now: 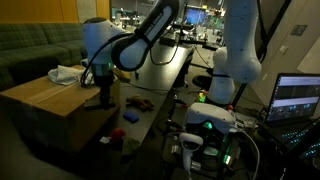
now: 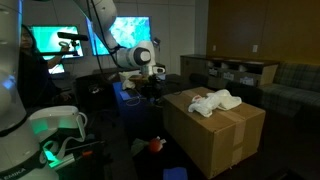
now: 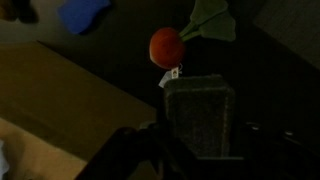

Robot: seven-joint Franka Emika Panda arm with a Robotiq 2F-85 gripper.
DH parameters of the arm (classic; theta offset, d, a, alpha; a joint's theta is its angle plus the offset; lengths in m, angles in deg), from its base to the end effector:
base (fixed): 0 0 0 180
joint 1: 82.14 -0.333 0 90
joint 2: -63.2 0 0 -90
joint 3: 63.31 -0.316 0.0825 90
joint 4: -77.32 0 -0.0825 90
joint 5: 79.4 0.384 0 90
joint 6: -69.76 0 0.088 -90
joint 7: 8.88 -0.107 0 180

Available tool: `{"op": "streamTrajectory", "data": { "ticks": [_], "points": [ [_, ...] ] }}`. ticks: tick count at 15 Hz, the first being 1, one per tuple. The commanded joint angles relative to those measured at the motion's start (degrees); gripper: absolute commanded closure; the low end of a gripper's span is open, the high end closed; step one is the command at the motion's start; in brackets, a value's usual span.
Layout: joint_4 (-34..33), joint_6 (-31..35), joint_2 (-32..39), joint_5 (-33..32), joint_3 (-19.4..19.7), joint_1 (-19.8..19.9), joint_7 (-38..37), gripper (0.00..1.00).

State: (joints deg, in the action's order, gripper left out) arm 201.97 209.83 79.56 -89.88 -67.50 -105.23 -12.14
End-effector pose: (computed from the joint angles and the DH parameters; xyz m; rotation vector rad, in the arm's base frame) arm 0.4980 0.2565 0.2584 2.9279 0.8383 0.0173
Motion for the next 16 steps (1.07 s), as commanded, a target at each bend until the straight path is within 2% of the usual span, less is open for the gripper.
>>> {"op": "streamTrajectory", "data": {
  "ticks": [1, 7, 16],
  "points": [
    [-0.8, -4.3, -4.3, 0.4, -3.3, 4.1, 2.0, 0.66],
    [-8.2, -6.7, -1.2, -0.3, -4.5, 6.1, 1.3, 0.66],
    [-23.7, -7.6, 11.5, -2.5, -3.5, 4.6, 0.2, 0.66]
  ]
}}
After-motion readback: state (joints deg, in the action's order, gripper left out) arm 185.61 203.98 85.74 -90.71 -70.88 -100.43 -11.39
